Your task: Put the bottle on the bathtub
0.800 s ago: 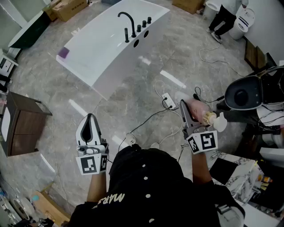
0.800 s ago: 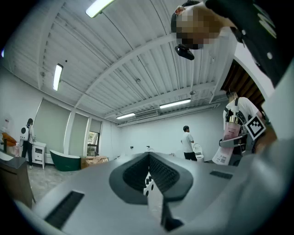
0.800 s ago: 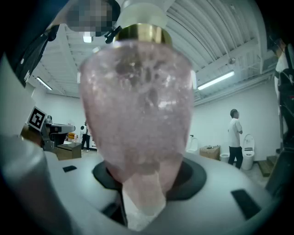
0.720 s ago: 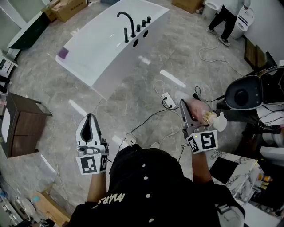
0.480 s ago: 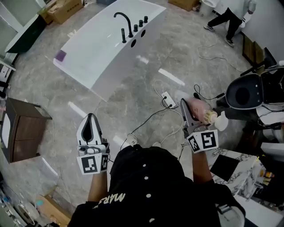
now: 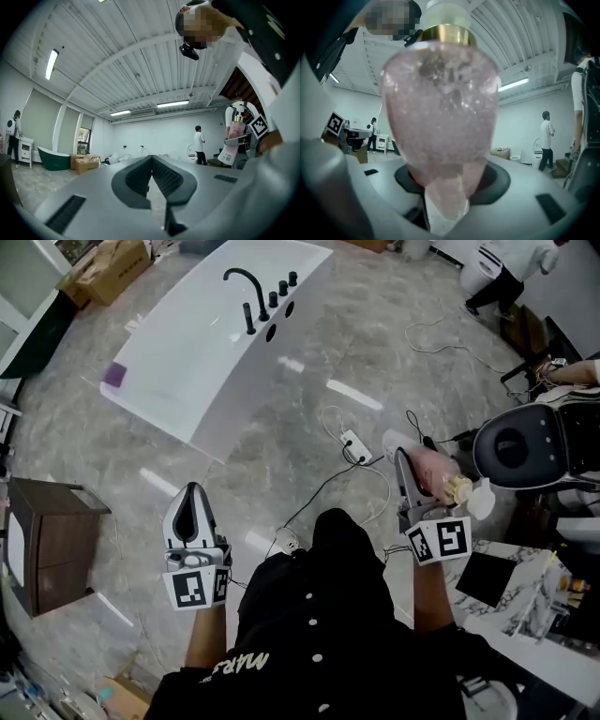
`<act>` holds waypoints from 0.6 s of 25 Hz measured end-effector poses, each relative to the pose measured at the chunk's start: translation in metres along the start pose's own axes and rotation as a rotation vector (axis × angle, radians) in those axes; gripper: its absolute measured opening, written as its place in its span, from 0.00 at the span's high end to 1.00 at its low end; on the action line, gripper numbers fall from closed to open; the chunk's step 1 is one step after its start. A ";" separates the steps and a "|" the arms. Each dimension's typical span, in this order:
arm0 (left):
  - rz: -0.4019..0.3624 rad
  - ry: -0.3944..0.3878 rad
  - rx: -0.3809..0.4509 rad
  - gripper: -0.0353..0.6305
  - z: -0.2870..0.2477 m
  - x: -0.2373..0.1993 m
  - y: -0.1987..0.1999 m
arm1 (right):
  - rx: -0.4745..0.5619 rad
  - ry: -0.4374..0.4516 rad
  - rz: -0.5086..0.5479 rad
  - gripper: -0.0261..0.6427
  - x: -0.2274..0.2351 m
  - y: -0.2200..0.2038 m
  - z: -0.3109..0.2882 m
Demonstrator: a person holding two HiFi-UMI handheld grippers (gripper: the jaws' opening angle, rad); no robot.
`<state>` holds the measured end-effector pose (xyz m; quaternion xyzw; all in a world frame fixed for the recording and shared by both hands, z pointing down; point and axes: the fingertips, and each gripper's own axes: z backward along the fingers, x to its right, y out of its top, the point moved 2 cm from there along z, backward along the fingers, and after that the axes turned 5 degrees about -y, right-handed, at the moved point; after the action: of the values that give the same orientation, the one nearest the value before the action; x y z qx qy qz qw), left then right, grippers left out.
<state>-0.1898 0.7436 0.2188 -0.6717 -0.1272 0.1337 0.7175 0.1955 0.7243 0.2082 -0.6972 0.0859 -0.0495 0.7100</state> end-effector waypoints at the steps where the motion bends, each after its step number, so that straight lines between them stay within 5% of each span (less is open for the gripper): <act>1: 0.004 -0.006 -0.001 0.93 -0.004 -0.002 -0.001 | -0.007 -0.002 0.002 0.63 0.000 -0.002 -0.002; 15: -0.002 -0.022 0.001 0.93 -0.133 -0.001 -0.005 | -0.021 0.009 -0.020 0.63 0.059 -0.018 -0.108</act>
<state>-0.1424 0.6188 0.2151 -0.6696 -0.1356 0.1406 0.7165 0.2341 0.6068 0.2217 -0.7052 0.0828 -0.0587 0.7017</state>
